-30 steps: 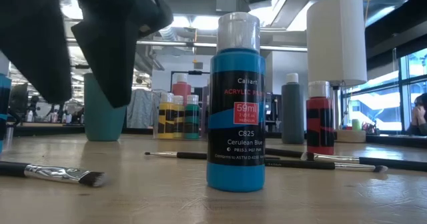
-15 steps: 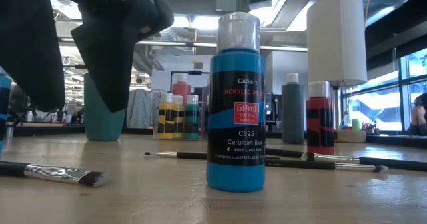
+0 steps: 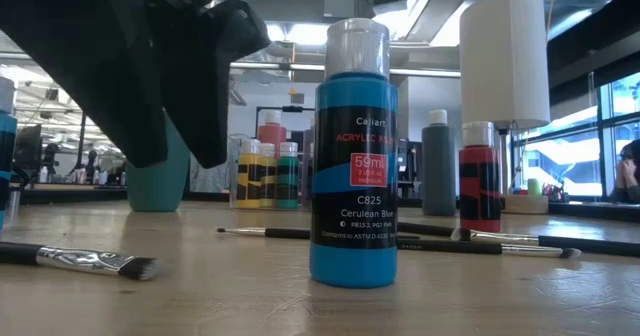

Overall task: Pick & Place Paint Supplies
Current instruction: Put the black paint brush into the green cup

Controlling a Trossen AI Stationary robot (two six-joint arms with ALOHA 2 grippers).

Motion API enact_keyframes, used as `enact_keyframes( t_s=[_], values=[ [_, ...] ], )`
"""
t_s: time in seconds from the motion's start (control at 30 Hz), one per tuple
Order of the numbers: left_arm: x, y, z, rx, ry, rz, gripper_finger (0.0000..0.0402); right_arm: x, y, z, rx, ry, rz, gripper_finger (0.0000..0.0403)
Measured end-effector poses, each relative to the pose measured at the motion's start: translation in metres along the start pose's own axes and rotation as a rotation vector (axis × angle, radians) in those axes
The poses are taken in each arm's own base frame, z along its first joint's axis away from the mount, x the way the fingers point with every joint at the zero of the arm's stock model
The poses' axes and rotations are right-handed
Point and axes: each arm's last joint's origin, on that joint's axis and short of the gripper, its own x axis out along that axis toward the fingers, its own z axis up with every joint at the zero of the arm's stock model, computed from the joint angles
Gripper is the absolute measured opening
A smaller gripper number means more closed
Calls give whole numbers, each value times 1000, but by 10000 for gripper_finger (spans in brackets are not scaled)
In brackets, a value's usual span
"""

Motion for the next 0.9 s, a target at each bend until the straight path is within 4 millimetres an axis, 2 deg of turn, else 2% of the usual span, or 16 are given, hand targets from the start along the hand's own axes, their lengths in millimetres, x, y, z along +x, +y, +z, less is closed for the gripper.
enact_keyframes(
  t_s=[0.17,0.33,0.7,0.9],
  values=[
    [-1,-3,-1,34,-18,41,185,0,-1,-1,3,12,-7,144],
    [-1,-2,-1,-38,-17,36,194,0,-1,-2,18,24,3,144],
    [-3,-8,-4,-24,-35,78,270,0,-3,-4,34,43,-3,144],
    [-4,-13,-6,-9,-35,75,287,1,-3,-3,34,45,-7,144]
  ],
)
